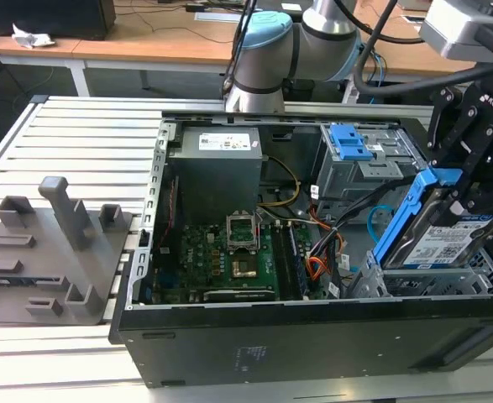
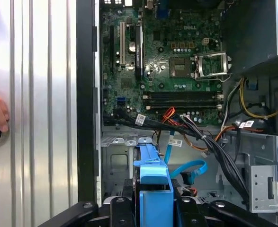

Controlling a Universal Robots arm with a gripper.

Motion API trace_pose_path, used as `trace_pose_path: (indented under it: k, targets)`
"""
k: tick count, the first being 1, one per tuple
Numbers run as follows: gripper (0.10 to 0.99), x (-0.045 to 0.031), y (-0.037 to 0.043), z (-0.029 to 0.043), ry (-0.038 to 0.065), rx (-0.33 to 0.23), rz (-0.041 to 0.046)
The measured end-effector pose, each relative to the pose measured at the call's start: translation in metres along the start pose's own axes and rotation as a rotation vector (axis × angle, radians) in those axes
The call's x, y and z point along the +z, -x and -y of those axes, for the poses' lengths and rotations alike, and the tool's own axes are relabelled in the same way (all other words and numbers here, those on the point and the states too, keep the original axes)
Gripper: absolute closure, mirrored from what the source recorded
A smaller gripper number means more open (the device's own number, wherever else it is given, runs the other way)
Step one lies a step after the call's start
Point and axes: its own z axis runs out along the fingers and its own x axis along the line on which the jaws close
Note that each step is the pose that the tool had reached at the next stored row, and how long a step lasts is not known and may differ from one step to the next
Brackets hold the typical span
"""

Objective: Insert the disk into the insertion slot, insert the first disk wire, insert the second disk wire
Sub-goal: 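Insert the disk into the insertion slot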

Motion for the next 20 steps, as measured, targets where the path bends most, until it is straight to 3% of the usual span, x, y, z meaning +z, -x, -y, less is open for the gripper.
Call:
trace_pose_path:
  k: [4, 11, 12, 13, 17, 18, 20]
  targets:
    - [0.722, 0.0109, 0.0001, 0.0004, 0.000, 0.000, -0.0001]
    - [0.722, 0.0115, 0.0000, 0.0004, 0.000, 0.000, -0.0001]
    - [0.714, 0.0115, 0.0000, 0.0004, 0.000, 0.000, -0.0002]
    - [0.647, 0.0117, 0.0001, 0.0004, 0.000, 0.000, 0.0001]
    - [0.647, 0.0117, 0.0000, 0.0004, 0.000, 0.000, -0.0002]
    - [0.792, 0.0118, 0.0000, 0.0004, 0.000, 0.000, -0.0001]
    - [0.910, 0.0119, 0.0000, 0.0004, 0.000, 0.000, -0.0001]
